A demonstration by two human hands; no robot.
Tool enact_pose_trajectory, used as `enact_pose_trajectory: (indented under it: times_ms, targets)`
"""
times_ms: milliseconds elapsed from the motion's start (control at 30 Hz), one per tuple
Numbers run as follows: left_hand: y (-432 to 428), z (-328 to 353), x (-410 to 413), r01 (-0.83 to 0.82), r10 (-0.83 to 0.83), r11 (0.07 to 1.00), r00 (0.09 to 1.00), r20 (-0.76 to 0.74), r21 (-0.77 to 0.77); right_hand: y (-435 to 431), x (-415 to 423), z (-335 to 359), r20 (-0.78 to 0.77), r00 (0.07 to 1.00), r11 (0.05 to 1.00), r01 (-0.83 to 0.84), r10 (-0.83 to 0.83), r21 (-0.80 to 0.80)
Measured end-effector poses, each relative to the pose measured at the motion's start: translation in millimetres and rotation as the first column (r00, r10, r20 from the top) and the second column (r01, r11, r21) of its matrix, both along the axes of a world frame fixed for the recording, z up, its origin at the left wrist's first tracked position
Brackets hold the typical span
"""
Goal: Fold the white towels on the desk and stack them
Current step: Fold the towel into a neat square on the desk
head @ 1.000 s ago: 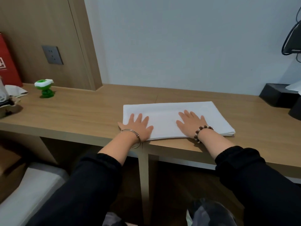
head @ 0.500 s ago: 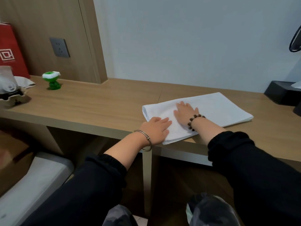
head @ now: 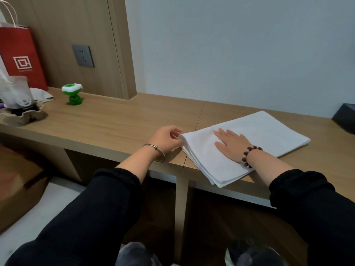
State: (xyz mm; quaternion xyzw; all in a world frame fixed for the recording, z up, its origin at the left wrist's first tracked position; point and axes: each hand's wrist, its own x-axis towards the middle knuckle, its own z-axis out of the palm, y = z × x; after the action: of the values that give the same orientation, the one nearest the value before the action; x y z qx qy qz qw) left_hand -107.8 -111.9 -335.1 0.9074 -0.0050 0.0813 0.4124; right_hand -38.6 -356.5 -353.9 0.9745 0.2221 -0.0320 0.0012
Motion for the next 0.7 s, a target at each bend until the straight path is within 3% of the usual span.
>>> enact_pose_trajectory:
  times_ms: [233,367,700]
  targets:
    - [-7.1,5.1,10.4,0.036,-0.099,0.937,0.981,0.164,0.349,-0.2,-0.5,1.4,-0.011,1.000,1.000,-0.004,0.004,0.001]
    - [-1.0,5.4,14.2,0.051,-0.131,0.843,0.985,0.112,0.535,-0.6,1.4,1.9,-0.021,1.000,1.000,-0.003,0.003,0.003]
    - [4.0,2.8,24.0,0.003,-0.020,0.939,0.999,0.045,0.343,-2.4,3.1,1.2,-0.034,0.999,1.000,0.001,-0.001,0.015]
